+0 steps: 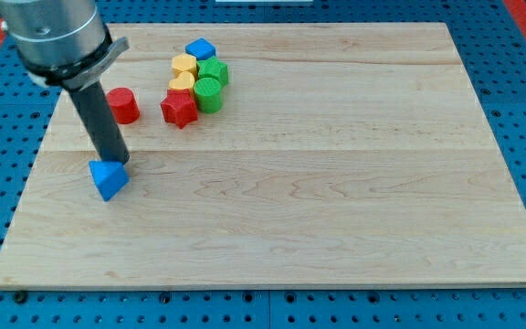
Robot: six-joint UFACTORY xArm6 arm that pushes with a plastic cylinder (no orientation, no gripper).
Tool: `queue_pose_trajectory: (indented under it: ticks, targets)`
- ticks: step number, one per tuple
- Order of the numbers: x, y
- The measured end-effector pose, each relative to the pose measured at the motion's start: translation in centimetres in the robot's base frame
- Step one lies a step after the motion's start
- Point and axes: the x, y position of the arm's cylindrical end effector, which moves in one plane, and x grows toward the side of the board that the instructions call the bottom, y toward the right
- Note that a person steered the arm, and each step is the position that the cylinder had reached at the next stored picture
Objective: Slide the red circle closer to blue triangle
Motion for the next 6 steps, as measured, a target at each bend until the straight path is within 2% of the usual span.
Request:
queue_pose_trajectory:
  ticks: [1, 3, 5, 6]
  targets:
    - [0.3, 2.3]
    - [-8.3, 3.0]
    - [-13.6, 2.6]
    - [-13.0, -0.2]
